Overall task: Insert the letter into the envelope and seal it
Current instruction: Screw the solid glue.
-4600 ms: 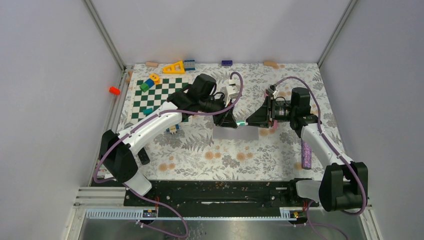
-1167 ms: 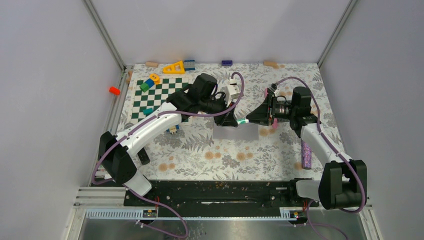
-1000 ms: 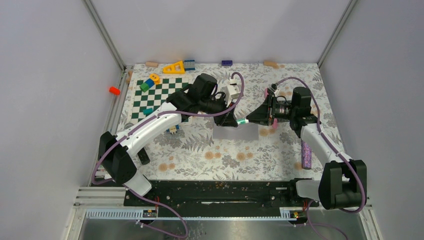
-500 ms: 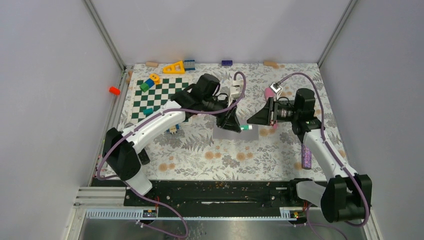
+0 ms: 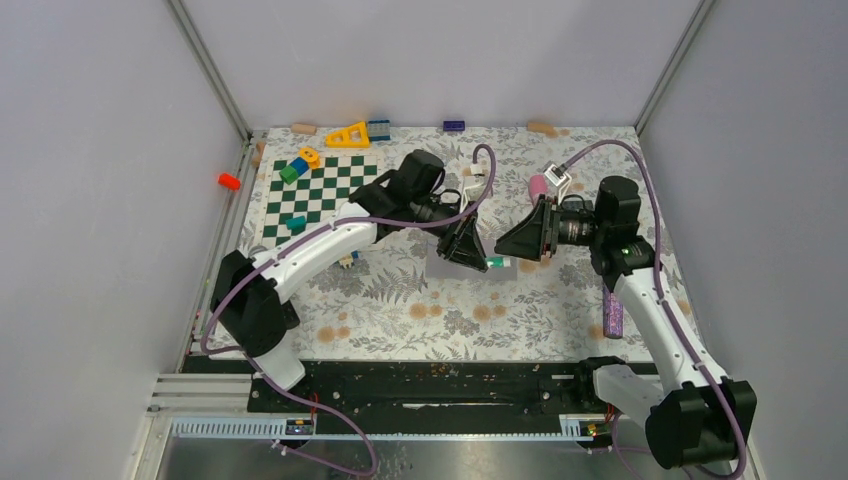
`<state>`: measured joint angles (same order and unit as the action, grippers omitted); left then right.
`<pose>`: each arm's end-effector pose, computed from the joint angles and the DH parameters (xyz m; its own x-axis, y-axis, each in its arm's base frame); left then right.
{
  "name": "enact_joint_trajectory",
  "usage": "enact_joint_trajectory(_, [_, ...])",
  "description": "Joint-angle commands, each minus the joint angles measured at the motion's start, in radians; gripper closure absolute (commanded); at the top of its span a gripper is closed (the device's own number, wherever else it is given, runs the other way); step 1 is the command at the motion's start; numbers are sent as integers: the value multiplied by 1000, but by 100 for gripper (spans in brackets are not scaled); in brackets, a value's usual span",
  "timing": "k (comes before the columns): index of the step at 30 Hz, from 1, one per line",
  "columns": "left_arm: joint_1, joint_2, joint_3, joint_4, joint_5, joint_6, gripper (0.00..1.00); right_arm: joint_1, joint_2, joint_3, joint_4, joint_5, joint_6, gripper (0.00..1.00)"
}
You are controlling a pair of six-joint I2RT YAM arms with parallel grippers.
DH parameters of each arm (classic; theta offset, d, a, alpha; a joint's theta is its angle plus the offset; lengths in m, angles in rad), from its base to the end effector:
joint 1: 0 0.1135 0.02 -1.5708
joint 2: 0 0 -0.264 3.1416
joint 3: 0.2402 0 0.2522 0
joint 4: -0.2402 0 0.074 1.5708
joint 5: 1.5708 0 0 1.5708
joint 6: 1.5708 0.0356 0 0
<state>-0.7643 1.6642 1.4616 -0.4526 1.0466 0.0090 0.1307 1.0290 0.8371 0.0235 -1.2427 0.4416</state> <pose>0.2454 -0.2779 0.3299 -0.4322 0.4206 -0.7976 0.8458 -0.1175 -0.5203 0.2138 0.0621 0.3375 -0.5636 0.0648 -0.8235 -0.8035 0.1882 0.5648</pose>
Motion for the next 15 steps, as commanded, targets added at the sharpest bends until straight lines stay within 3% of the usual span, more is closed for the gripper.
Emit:
enact_joint_trajectory(1, [8, -91, 1, 7, -66, 67, 100, -19, 26, 13, -138, 18, 16, 39])
enact_joint_trajectory(5, [7, -107, 4, -10, -143, 83, 100, -19, 28, 11, -218, 69, -22, 41])
enact_joint_trajectory(15, [7, -105, 4, -15, -246, 90, 100, -20, 84, 34, -226, 22, 84, 49])
